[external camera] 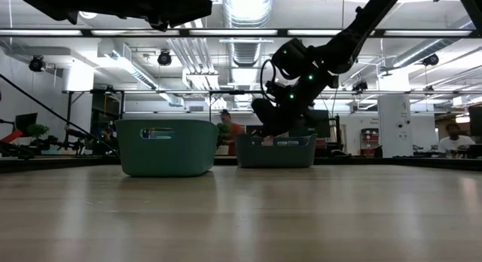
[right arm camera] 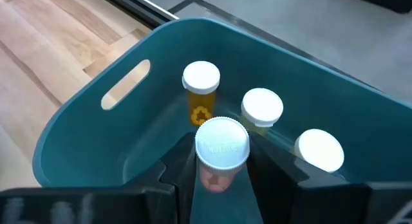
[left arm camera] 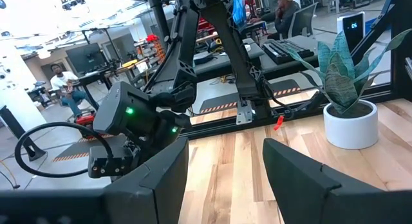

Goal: Pick and place medicine bottles into bin by pill shape (circle, oval)
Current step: Put the pink tablet pill bottle into the blue bin

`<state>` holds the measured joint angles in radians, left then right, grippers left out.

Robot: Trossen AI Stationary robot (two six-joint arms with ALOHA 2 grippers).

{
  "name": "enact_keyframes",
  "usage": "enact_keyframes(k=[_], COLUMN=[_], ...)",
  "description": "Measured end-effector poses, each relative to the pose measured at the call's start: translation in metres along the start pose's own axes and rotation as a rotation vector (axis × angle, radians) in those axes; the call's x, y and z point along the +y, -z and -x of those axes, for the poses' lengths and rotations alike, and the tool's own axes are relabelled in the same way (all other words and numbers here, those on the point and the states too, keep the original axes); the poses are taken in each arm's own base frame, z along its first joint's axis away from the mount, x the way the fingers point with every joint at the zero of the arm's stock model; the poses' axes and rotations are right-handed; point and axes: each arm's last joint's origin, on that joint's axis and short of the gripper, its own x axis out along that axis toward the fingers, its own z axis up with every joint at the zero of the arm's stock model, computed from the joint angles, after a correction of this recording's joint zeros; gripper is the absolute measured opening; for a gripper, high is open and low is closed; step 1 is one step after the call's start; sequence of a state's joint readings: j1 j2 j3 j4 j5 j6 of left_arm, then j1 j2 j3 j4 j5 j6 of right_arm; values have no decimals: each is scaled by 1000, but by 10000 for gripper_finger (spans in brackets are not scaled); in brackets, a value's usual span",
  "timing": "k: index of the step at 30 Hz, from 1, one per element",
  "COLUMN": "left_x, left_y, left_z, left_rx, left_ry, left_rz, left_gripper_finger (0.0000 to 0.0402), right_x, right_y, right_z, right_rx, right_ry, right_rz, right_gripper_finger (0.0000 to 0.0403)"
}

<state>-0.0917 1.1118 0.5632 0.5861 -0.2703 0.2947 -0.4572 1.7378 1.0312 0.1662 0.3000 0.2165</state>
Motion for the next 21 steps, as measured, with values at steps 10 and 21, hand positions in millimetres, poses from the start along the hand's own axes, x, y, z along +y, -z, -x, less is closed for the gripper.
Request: enact_keyframes(k=[10,21], left_x=[0,0], left_y=[0,0], left_z=[0,0], left_rx=[0,0], left_ry=[0,0], left_rz=[0,0], left_gripper_finger=[184,184], right_x=[0,0], right_y=[2,2], right_z=[0,0], right_rx=[-34,-34], right_ry=[0,0], right_rz=[-14,-19], right_gripper_finger=[118,120])
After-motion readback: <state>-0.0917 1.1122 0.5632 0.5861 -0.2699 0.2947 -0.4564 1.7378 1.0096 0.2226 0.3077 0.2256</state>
